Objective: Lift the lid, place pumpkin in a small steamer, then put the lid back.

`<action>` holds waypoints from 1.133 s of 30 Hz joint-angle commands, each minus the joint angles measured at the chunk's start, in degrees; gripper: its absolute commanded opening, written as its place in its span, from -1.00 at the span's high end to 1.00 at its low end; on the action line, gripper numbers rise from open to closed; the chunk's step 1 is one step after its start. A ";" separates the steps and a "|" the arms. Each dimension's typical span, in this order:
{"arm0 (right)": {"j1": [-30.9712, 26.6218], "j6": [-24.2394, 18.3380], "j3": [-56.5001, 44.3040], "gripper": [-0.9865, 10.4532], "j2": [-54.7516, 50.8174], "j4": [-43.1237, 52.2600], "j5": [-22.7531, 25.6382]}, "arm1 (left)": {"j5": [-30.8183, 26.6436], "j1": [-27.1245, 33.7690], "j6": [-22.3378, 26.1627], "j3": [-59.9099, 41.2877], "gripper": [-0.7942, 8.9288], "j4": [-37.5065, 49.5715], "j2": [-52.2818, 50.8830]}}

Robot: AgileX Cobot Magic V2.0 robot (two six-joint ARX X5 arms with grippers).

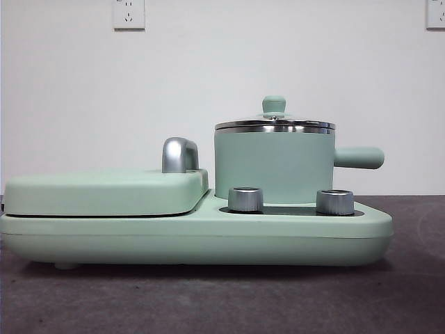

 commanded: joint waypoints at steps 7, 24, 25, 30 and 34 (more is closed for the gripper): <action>-0.11 0.96 -0.24 0.79 -0.13 1.75 0.17 | 0.04 -0.04 -0.15 -1.05 0.82 -0.35 -0.07; -0.11 0.96 -0.24 0.79 -0.13 2.62 0.17 | 0.04 -0.04 -0.15 -1.05 0.82 -0.35 -0.07; -0.11 0.96 -0.24 0.79 -0.13 2.62 0.17 | 0.04 -0.04 -0.15 -1.05 0.82 -0.35 -0.07; -0.11 0.96 -0.24 0.79 -0.13 2.62 0.17 | 0.04 -0.04 -0.15 -1.05 0.82 -0.35 -0.07; -0.11 0.96 -0.24 0.79 -0.13 2.62 0.17 | 0.04 -0.04 -0.15 -1.07 0.82 -0.35 -0.07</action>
